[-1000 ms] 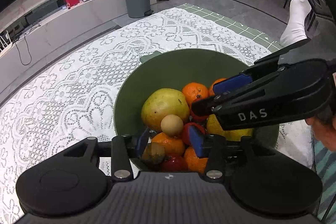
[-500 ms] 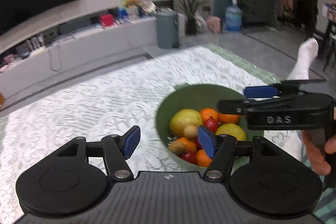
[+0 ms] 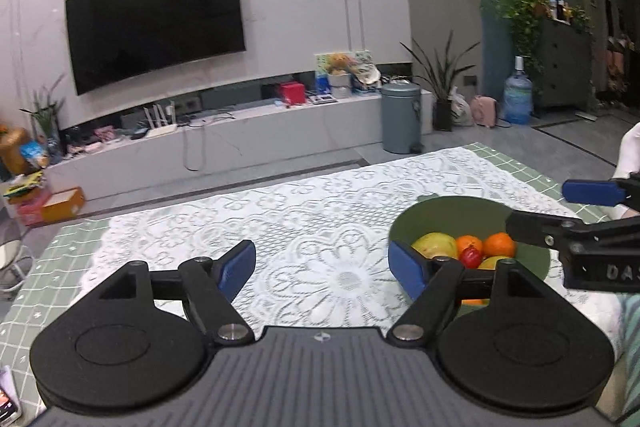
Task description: Organize fruits
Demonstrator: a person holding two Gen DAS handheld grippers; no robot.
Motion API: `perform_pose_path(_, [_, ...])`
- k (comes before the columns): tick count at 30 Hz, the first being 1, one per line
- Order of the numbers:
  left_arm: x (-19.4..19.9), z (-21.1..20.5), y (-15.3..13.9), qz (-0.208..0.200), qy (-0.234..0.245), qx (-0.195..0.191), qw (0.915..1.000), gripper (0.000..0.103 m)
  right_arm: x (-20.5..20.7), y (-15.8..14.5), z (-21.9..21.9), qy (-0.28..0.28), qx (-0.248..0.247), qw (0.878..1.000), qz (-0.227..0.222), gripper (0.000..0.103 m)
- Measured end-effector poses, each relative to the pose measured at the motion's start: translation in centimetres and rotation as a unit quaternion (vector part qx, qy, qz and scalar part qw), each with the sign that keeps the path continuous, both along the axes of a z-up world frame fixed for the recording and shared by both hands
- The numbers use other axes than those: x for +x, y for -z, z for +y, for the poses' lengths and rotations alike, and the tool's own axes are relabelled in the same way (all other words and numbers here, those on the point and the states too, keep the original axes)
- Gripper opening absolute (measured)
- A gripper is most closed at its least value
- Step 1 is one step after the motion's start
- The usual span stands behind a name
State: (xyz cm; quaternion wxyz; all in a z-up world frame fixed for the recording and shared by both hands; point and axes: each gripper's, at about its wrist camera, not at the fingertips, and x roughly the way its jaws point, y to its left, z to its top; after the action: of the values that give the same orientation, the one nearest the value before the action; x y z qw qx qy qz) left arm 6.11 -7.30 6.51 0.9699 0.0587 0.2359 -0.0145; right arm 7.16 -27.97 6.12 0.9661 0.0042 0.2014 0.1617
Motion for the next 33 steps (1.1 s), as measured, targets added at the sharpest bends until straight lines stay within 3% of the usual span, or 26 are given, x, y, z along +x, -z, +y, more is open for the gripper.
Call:
perform_pose_path(4, [-1.0,0.5,0.8,0.001,-0.015,0.011,0.9998,0.089,-1.6,-0.1,1.4,-0.009,-0.029,1.0,0.005,0.09])
perform_pose_path(9, [-1.6,1.5,2.0,0.015,-0.03,-0.001,0.9994,0.089,-3.4,0.2,2.5,-0.006,-0.055,0.998,0.035,0.092])
perform_pose_path(16, [-2.4,1.9,4.3,0.036,-0.05,-0.009,0.998,0.089,-5.1,2.2,2.8,0.026,-0.055,0.998,0.009,0.092])
perform_pose_path(23, [-2.4,1.8,6.4,0.068,-0.046,0.005,0.9966,0.089,-4.0,4.4,3.6,0.013,-0.067,0.997,0.018,0.092])
perform_pose_path(33, [-2.2,2.5,7.1,0.087,-0.063,0.002,0.9942,0.089,-2.5,6.1,3.8,0.013,-0.06,0.996,0.061,0.092])
